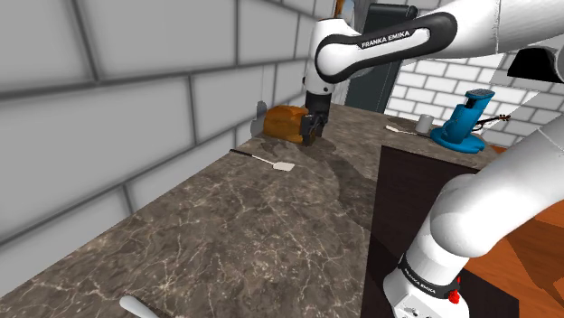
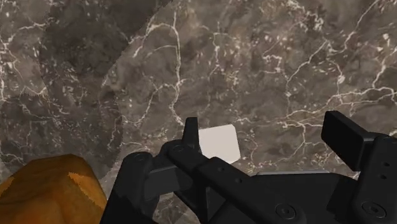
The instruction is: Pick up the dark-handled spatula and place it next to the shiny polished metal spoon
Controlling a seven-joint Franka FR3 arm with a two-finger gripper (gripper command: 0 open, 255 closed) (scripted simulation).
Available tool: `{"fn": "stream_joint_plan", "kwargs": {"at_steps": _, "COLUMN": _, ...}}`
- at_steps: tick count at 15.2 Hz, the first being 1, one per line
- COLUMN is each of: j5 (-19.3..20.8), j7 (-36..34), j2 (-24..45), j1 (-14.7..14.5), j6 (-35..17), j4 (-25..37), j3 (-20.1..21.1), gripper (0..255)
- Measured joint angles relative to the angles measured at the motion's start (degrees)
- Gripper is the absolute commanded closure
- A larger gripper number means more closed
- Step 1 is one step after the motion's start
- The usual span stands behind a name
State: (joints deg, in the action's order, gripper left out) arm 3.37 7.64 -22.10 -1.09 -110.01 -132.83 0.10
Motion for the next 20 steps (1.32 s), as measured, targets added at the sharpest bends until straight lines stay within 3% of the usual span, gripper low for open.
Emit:
{"fn": "stream_joint_plan", "kwargs": {"at_steps": 10, "j5": -2.3, "j7": 5.6, "j2": 21.1, "j1": -0.6, "j6": -11.5, "j4": 12.0, "j3": -0.9, "gripper": 0}}
{"fn": "stream_joint_plan", "kwargs": {"at_steps": 20, "j5": -4.8, "j7": 10.5, "j2": 39.8, "j1": -0.5, "j6": -15.5, "j4": 28.6, "j3": -0.2, "gripper": 0}}
